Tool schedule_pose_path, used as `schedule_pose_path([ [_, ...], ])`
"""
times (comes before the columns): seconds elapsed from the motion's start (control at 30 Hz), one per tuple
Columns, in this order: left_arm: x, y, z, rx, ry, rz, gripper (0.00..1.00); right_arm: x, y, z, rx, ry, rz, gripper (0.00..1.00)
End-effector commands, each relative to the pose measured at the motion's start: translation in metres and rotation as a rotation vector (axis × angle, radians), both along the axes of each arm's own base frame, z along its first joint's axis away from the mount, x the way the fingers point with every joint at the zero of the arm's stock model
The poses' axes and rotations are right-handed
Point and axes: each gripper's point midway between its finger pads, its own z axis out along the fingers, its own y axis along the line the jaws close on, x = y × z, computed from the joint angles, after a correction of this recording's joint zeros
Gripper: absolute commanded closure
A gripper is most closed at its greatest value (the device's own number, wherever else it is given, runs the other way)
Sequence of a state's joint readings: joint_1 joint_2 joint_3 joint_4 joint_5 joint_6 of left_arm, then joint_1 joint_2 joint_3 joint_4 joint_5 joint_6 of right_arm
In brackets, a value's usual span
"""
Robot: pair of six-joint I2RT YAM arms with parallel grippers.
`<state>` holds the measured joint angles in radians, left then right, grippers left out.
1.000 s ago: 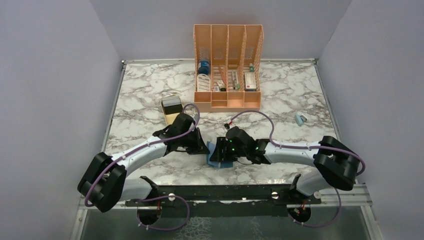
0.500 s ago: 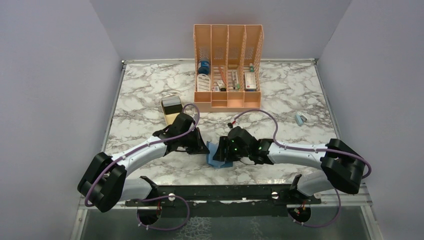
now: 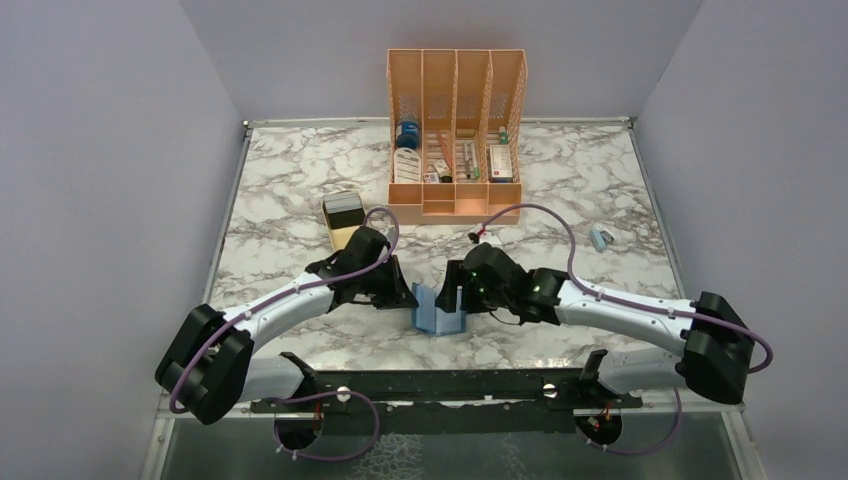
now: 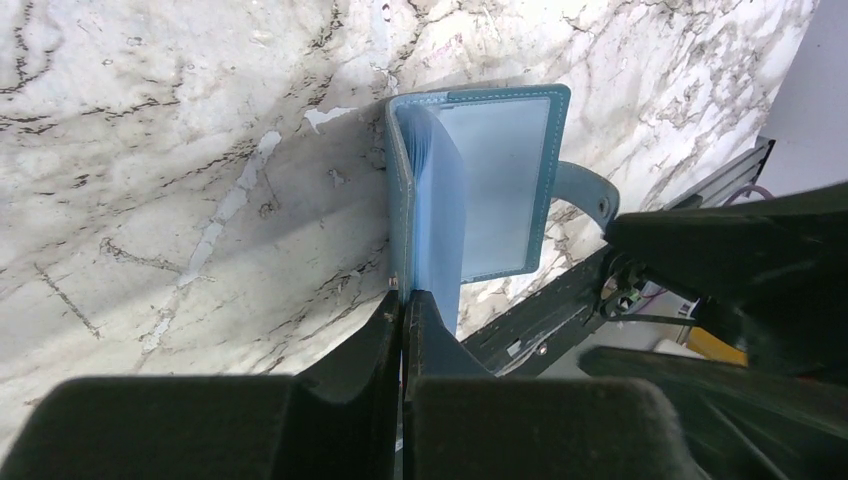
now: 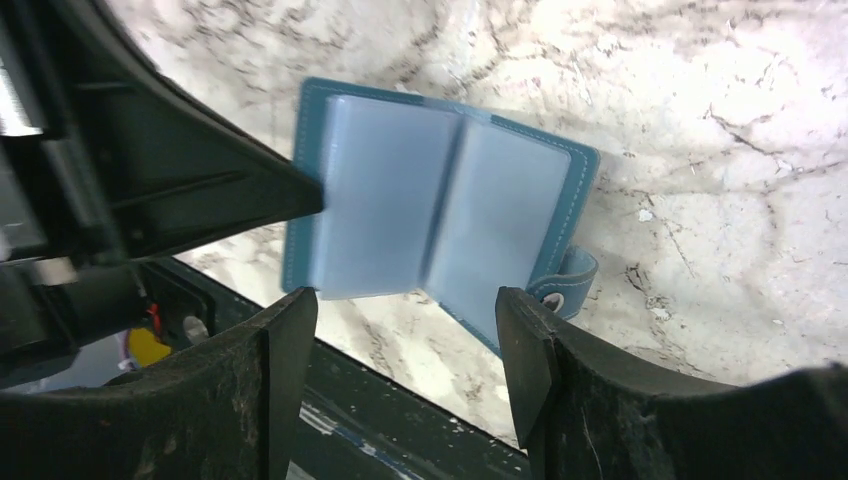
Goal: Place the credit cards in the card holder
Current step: Open the card holder at the center of the board.
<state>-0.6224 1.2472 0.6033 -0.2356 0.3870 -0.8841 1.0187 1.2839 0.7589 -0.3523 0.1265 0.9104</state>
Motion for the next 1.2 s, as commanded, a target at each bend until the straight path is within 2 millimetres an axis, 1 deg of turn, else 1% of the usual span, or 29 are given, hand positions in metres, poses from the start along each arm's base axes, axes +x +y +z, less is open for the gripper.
schedule_pose_path([
  [0.0,0.002,0.003,-0.007,0.026,-0.013,0.007,1.00,0.008,-0.005,0.028,0.005,-0.058,-0.021,0.35],
  [0.07,0.002,0.003,-0.007,0.026,-0.015,0.005,1.00,0.007,0.004,0.038,0.062,-0.071,0.010,0.41],
  [0.1,0.003,0.003,-0.006,0.027,-0.017,0.006,1.00,0.007,0.009,0.039,0.086,-0.076,0.018,0.45],
  [0.2,0.003,0.003,-0.007,0.030,-0.018,0.006,1.00,0.008,0.019,0.032,0.117,-0.079,0.044,0.54],
  [0.27,0.003,0.004,-0.008,0.034,-0.019,0.007,1.00,0.009,0.022,0.021,0.096,-0.059,0.045,0.57],
  [0.3,0.003,0.004,-0.009,0.036,-0.018,0.007,1.00,0.009,0.024,0.015,0.081,-0.047,0.048,0.56],
  [0.4,0.003,0.004,-0.011,0.037,-0.014,0.007,1.00,0.009,0.032,0.004,0.074,-0.020,0.068,0.45],
  [0.43,0.003,0.003,-0.011,0.032,-0.013,0.005,0.99,0.008,0.035,0.001,0.080,-0.013,0.074,0.44],
  [0.47,0.003,0.002,-0.011,0.027,-0.013,0.003,0.96,0.008,0.037,-0.003,0.082,-0.004,0.077,0.42],
  [0.57,0.006,-0.001,-0.010,0.020,-0.019,0.005,0.83,0.008,0.038,-0.015,0.058,0.014,0.074,0.38],
  [0.63,0.012,0.003,-0.005,0.045,-0.039,0.039,0.72,0.009,0.036,-0.024,0.026,0.023,0.070,0.37],
  [0.7,0.019,0.011,0.004,0.072,-0.077,0.088,0.62,0.011,0.035,-0.028,-0.001,0.028,0.066,0.37],
  [0.83,0.033,0.029,0.026,0.120,-0.151,0.187,0.48,0.015,0.033,-0.033,-0.038,0.026,0.056,0.37],
  [0.9,0.038,0.038,0.033,0.138,-0.175,0.225,0.45,0.017,0.031,-0.035,-0.058,0.020,0.052,0.38],
  [0.97,0.041,0.045,0.037,0.146,-0.192,0.243,0.45,0.019,0.032,-0.037,-0.072,0.017,0.054,0.39],
  [1.07,0.048,0.056,0.038,0.183,-0.196,0.244,0.47,0.020,0.035,-0.039,-0.084,0.021,0.063,0.40],
  [1.17,0.060,0.068,0.042,0.233,-0.218,0.218,0.48,0.022,0.035,-0.045,-0.108,0.026,0.062,0.40],
])
